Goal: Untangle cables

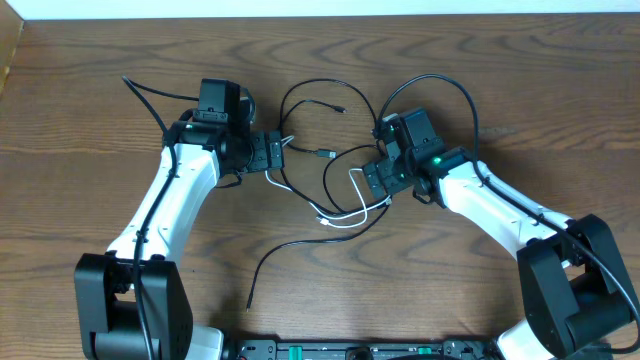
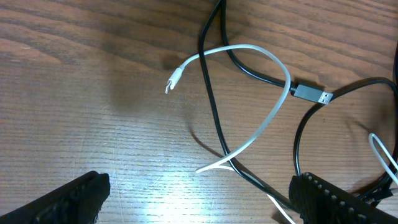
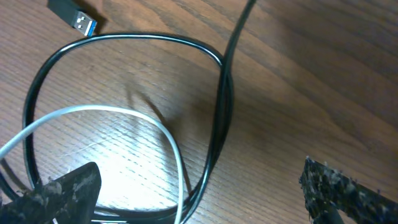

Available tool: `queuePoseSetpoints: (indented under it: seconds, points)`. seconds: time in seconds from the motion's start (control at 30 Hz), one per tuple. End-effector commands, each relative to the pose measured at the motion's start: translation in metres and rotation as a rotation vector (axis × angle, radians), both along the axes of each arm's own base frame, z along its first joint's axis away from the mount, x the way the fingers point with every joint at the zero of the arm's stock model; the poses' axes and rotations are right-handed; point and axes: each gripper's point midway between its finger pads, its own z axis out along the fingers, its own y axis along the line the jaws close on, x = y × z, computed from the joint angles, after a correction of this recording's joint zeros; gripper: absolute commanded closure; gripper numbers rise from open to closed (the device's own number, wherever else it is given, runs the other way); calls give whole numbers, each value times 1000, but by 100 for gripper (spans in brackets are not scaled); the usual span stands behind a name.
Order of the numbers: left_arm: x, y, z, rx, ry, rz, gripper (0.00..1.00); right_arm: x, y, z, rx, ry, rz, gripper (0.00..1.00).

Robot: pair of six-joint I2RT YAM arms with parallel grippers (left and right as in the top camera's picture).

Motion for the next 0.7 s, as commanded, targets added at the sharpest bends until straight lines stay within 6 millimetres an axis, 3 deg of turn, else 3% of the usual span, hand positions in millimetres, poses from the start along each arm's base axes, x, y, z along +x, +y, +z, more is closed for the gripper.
queuePoseSetpoints:
  seconds: [0.0,0.17,0.43,0.67]
  points:
    - [1,-1,1,-15,4,9,2,-5,11,3,19,-6,36,1]
    - [1,-1,1,-15,4,9,2,-12,25,4,41,-2,73,1]
    - [1,-1,1,-15,4,9,2,-45,80,15,229,74,253,1]
    - [1,-1,1,-15,4,9,2,-51,95,17,216,38,290,1]
